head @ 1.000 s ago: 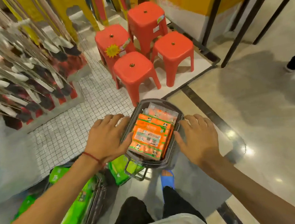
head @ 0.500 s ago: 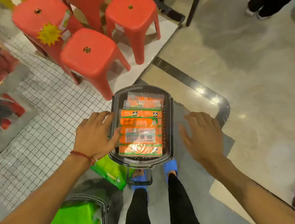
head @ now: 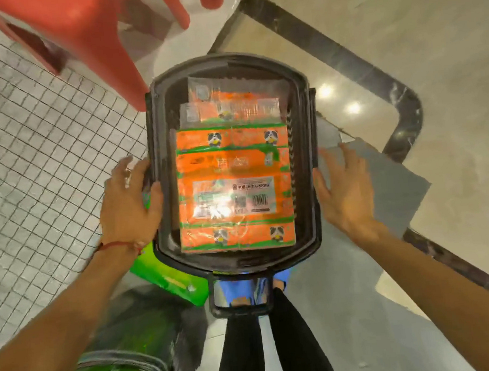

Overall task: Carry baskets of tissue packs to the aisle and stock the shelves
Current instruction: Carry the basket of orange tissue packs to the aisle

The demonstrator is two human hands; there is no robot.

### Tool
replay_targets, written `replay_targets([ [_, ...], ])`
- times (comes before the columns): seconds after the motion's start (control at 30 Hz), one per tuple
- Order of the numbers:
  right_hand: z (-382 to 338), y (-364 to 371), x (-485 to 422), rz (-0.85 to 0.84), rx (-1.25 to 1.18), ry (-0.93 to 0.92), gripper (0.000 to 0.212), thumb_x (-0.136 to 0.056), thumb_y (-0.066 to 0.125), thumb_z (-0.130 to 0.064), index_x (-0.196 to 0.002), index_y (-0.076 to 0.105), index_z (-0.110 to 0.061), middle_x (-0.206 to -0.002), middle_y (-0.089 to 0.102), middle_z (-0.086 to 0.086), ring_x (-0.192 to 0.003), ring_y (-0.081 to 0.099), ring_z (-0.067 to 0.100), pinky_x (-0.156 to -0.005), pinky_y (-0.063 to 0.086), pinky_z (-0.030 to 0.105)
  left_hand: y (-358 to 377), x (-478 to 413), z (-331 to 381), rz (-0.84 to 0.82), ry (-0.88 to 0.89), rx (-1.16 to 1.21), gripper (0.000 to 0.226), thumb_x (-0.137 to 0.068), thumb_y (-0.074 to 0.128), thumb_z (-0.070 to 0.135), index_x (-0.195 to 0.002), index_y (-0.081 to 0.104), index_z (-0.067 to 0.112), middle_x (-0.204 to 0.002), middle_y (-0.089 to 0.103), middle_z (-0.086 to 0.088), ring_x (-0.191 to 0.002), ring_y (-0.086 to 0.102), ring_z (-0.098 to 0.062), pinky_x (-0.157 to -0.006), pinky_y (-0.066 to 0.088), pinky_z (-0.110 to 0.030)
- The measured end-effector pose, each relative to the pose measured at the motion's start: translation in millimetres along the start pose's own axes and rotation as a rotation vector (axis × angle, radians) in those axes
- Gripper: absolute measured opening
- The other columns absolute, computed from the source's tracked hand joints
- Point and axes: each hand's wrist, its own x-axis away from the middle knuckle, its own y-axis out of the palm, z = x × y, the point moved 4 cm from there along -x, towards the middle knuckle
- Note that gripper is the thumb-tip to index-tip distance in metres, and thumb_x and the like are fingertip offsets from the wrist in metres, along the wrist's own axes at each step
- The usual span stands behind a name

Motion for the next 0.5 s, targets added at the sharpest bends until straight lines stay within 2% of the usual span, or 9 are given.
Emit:
replay_targets([
  [0.07, 12, 29, -17, -0.059, -0.053, 0.056, 0.056, -0.111, 0.039, -0.046, -0.164, 0.03, -0.03, -0.162, 0.036, 0.02, -0.142, 0.041, 0.04, -0.11, 0.043, 0.054, 29, -11, -18, 0.018, -0.047, 0.111, 0.058, -0.098, 0.048, 0.042, -0.152, 0.039, 0.023, -0.157, 0.029, -0.009, -0.133, 0.043, -0.027, -0.1, 0.049, -0.051],
  [0.1, 16, 41, -24, -0.09, -0.089, 0.063, 0.058, -0.111, 0.036, -0.049, -0.166, 0.023, -0.033, -0.162, 0.036, 0.016, -0.142, 0.042, 0.037, -0.107, 0.046, 0.052, 41, -16, -24, 0.015, -0.057, 0.146, 0.06, -0.099, 0.048, 0.041, -0.155, 0.035, 0.022, -0.159, 0.026, -0.01, -0.134, 0.041, -0.025, -0.102, 0.048, -0.05],
  [0.2, 24, 70, -38, -0.155, -0.161, 0.036, 0.062, -0.111, 0.031, -0.051, -0.168, 0.011, -0.036, -0.156, 0.043, 0.011, -0.126, 0.055, 0.034, -0.084, 0.048, 0.042, 70, -23, -35, -0.029, -0.054, 0.157, 0.061, -0.105, 0.044, 0.038, -0.16, 0.021, 0.028, -0.16, 0.022, -0.01, -0.134, 0.044, -0.03, -0.101, 0.049, -0.053],
  [0.27, 24, 84, -39, -0.162, -0.206, 0.025, 0.062, -0.112, 0.029, -0.051, -0.168, 0.005, -0.038, -0.158, 0.042, 0.011, -0.117, 0.061, 0.036, -0.076, 0.046, 0.038, 82, -24, -38, -0.074, -0.05, 0.147, 0.062, -0.107, 0.039, 0.039, -0.161, 0.009, 0.037, -0.157, 0.027, -0.01, -0.133, 0.046, -0.034, -0.101, 0.049, -0.056],
  [0.33, 22, 93, -37, -0.124, -0.267, 0.023, 0.06, -0.113, 0.027, -0.051, -0.167, 0.002, -0.041, -0.153, 0.045, 0.01, -0.11, 0.063, 0.034, -0.076, 0.052, 0.041, 90, -25, -39, -0.114, -0.073, 0.166, 0.062, -0.109, 0.034, 0.04, -0.159, -0.001, 0.044, -0.156, 0.031, -0.011, -0.134, 0.046, -0.036, -0.104, 0.046, -0.056],
  [0.4, 21, 98, -37, -0.069, -0.33, 0.057, 0.059, -0.113, 0.028, -0.051, -0.166, 0.003, -0.043, -0.149, 0.049, 0.01, -0.114, 0.061, 0.032, -0.083, 0.052, 0.044, 93, -26, -40, -0.109, -0.086, 0.207, 0.06, -0.11, 0.032, 0.038, -0.159, -0.002, 0.045, -0.161, 0.032, -0.009, -0.14, 0.043, -0.033, -0.109, 0.042, -0.054],
  [0.43, 22, 100, -38, -0.048, -0.353, 0.079, 0.059, -0.113, 0.028, -0.051, -0.166, 0.004, -0.043, -0.146, 0.052, 0.01, -0.114, 0.061, 0.03, -0.085, 0.05, 0.042, 93, -27, -39, -0.092, -0.087, 0.22, 0.06, -0.11, 0.031, 0.037, -0.16, -0.001, 0.042, -0.158, 0.039, -0.009, -0.137, 0.046, -0.033, -0.107, 0.044, -0.053],
  [0.47, 23, 102, -38, -0.031, -0.369, 0.095, 0.059, -0.112, 0.029, -0.052, -0.165, 0.004, -0.044, -0.141, 0.056, 0.01, -0.111, 0.062, 0.028, -0.084, 0.049, 0.04, 94, -28, -39, -0.073, -0.092, 0.225, 0.06, -0.11, 0.031, 0.036, -0.161, 0.0, 0.039, -0.145, 0.054, -0.013, -0.123, 0.057, -0.034, -0.099, 0.048, -0.05],
  [0.5, 23, 103, -39, -0.019, -0.384, 0.102, 0.06, -0.111, 0.029, -0.055, -0.165, 0.004, -0.046, -0.131, 0.062, 0.007, -0.103, 0.065, 0.025, -0.081, 0.049, 0.038, 95, -28, -40, -0.057, -0.103, 0.227, 0.059, -0.11, 0.031, 0.035, -0.162, 0.001, 0.038, -0.116, 0.067, -0.013, -0.098, 0.065, -0.031, -0.086, 0.051, -0.047],
])
